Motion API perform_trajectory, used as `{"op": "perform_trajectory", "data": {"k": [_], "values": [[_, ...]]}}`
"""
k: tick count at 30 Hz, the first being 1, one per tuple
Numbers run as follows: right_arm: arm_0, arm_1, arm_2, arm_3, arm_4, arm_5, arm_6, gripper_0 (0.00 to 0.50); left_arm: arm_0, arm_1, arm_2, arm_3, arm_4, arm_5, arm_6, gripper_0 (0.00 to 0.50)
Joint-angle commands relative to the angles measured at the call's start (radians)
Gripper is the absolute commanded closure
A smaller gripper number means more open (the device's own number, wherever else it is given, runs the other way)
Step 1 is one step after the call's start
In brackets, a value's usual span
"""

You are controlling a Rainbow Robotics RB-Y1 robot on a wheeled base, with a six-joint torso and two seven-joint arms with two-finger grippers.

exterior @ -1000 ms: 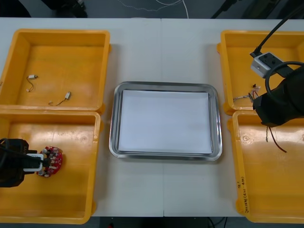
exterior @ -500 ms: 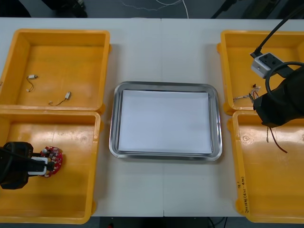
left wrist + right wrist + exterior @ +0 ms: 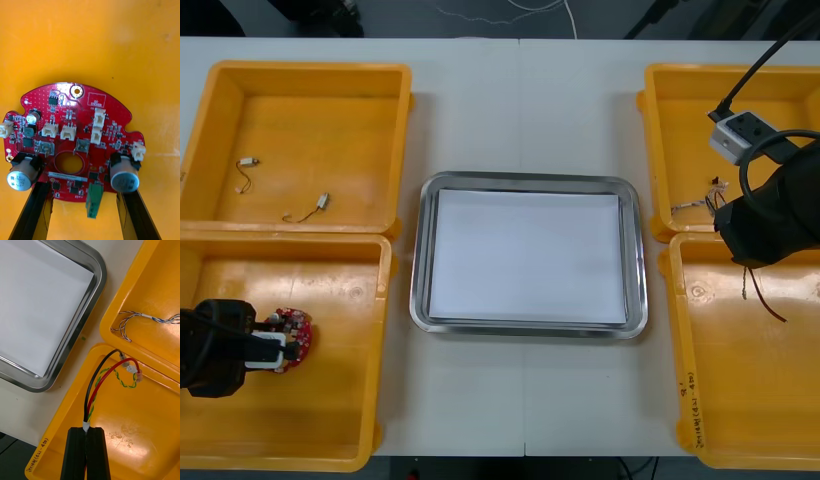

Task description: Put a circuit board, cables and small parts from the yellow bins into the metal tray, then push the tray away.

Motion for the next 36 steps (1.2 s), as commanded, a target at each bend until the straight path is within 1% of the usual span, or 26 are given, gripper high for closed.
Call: {"op": "perform_trajectory", "data": {"k": [1,3,4,5,6,7,8,22,27,31,36], "values": [[-0.032,0.003,0.008,-0.015,0.0,0.005,-0.015,0.5,-0.027,0.042,-0.017,0.002,-0.006,-0.019,-0.013,0.0],[-0.032,0.003,0.008,-0.015,-0.001,0.005,-0.015,0.5,-0.027,0.042,-0.017,0.002,-0.007,-0.019,-0.013,0.0],[-0.032,0.003,0.008,-0.015,-0.003,0.005,-0.015,0.5,-0.027,0.042,-0.017,0.002,-0.006,-0.019,-0.013,0.033],[-0.032,0.003,0.008,-0.015,-0.003,0.005,-0.015,0.5,-0.027,0.042,-0.017,0.002,-0.006,-0.019,-0.013,0.033],[-0.032,0.003,0.008,-0.015,-0.005,0.005,-0.015,0.5,-0.027,0.042,-0.017,0.002,-0.006,-0.019,-0.013,0.2],[-0.032,0.003,0.008,-0.017,-0.005,0.005,-0.015,0.5,-0.027,0.042,-0.017,0.004,-0.006,-0.019,-0.013,0.389],[-0.032,0.003,0.008,-0.015,-0.005,0.005,-0.015,0.5,-0.027,0.042,-0.019,0.004,-0.006,-0.019,-0.013,0.5],[-0.032,0.009,0.008,-0.015,-0.005,0.005,-0.015,0.5,-0.03,0.042,-0.016,0.002,-0.002,-0.019,-0.013,0.5],[-0.032,0.009,0.008,-0.017,-0.006,0.005,-0.016,0.5,-0.036,0.042,0.001,0.002,0.01,-0.013,-0.013,0.5],[-0.034,0.009,0.008,-0.015,-0.008,0.005,-0.015,0.5,-0.045,0.034,0.04,-0.015,0.022,0.05,-0.013,0.5],[-0.032,0.009,0.008,-0.017,-0.009,0.005,-0.015,0.5,-0.045,0.016,0.119,-0.049,0.039,0.148,-0.013,0.5]]}}
